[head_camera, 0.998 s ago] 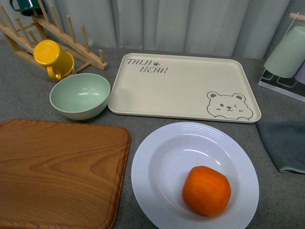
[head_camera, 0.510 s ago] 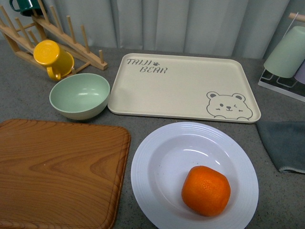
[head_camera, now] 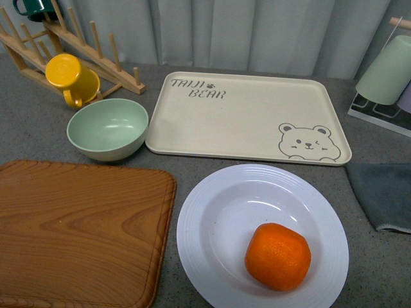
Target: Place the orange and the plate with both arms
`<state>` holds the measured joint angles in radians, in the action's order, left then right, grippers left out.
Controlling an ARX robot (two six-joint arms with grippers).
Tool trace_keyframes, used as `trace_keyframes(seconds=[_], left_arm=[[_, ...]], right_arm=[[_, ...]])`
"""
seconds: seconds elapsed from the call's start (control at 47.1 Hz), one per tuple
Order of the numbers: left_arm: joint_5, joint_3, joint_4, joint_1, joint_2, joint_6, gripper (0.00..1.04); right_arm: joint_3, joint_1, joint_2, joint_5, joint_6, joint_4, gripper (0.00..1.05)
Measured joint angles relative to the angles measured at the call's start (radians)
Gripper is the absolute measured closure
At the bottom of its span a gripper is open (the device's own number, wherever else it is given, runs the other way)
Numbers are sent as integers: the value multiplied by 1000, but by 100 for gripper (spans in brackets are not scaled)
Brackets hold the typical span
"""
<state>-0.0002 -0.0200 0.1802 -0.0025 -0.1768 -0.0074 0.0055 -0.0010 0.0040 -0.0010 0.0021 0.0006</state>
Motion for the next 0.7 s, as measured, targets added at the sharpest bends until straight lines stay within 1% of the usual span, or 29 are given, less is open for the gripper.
trace_keyframes(seconds=[0.042,0.085,0.106,0.297,0.382,0.403,0.425,0.446,0.467,0.531,0.616,0.701], left_arm=[[0,0,-37,0,33,0,101],[1,0,-148,0,114,0,101],[0,0,-165,0,136,0,101],[0,0,-178,0,172,0,101],[0,0,-180,0,172,0,86],[0,0,-180,0,172,0,81],[0,0,-180,0,172,0,75],[0,0,-180,0,172,0,72],[0,0,-180,0,172,0,66],[0,0,-180,0,172,0,56],[0,0,-180,0,173,0,38],[0,0,-180,0,173,0,24]], right_arm=[[0,0,0,0,0,0,9],[0,0,0,0,0,0,9],[0,0,0,0,0,0,9],[0,0,0,0,0,0,9],[0,0,0,0,0,0,9],[0,0,0,0,0,0,9],[5,-6,8,-28,-12,-21,9],[24,-15,29,-78,-27,-75,9],[36,-19,64,-104,-49,-113,9],[40,-13,133,-106,-68,-121,9],[51,-5,302,-101,-68,-40,9],[76,-4,478,-101,-47,67,9]])
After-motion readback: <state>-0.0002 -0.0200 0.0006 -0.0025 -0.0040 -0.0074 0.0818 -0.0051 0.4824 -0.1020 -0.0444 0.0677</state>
